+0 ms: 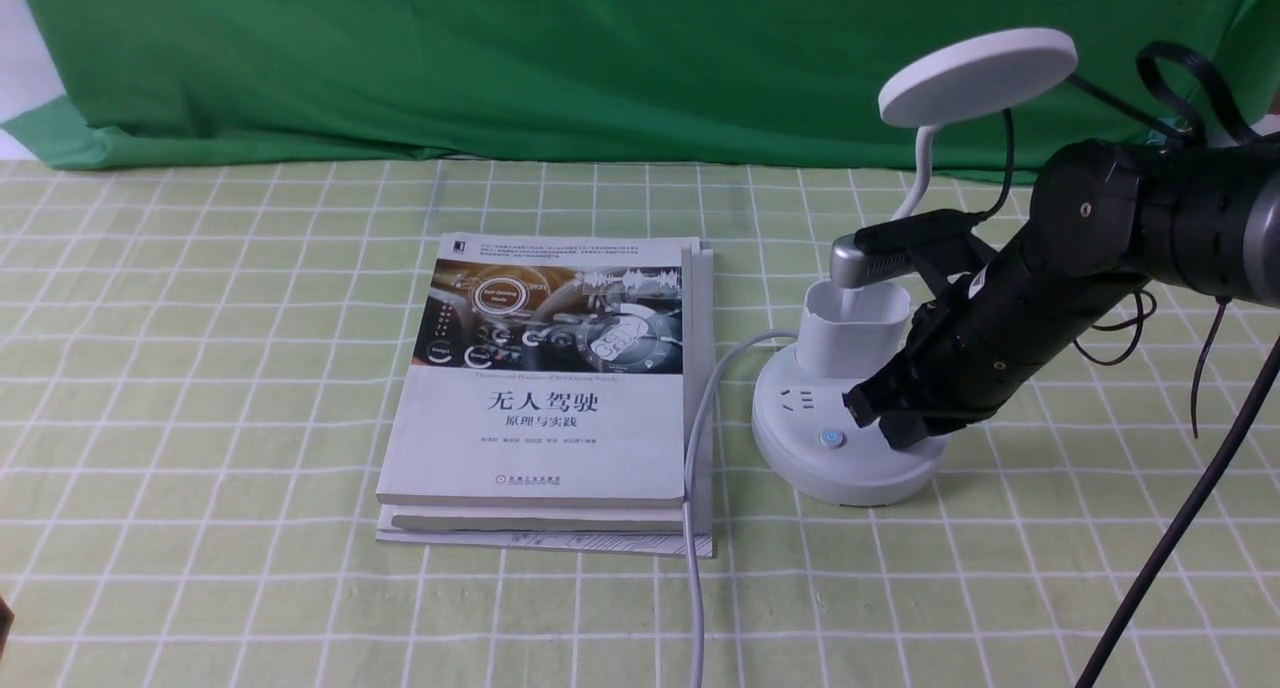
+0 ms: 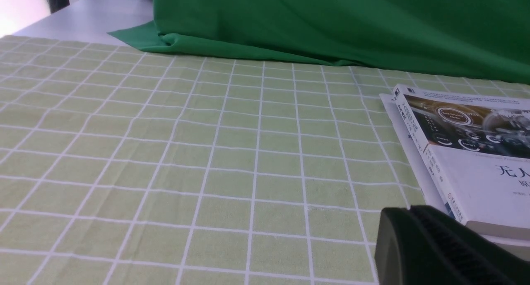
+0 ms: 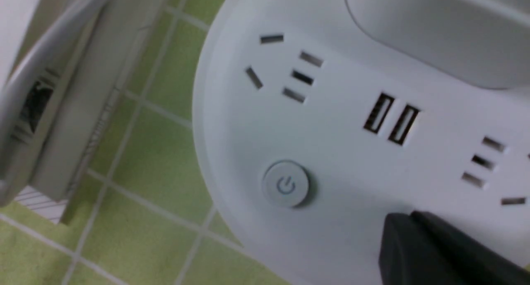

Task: Turn on the table lamp on the green coffee tablecloth with your hand.
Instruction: 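Press the button on the base of the white desk lamp with the right gripper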

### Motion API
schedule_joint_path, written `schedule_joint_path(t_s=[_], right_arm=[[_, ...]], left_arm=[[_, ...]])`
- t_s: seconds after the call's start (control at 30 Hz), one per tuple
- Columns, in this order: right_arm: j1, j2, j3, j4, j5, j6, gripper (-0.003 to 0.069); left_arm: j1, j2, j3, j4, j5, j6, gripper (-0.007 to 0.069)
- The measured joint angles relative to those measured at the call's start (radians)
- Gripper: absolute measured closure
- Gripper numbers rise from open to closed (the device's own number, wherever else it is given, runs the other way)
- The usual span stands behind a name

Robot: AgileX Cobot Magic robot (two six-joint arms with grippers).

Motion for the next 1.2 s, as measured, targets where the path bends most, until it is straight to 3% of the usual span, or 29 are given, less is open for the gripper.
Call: schedule_joint_path(t_s=[1.2], right_arm=[[-0.001,0.015,-0.028,0.007,0.001,0.002,0.0625]], left_arm=[[0.0,0.0,0.0,-0.002,0.0,0.0,0.0622]])
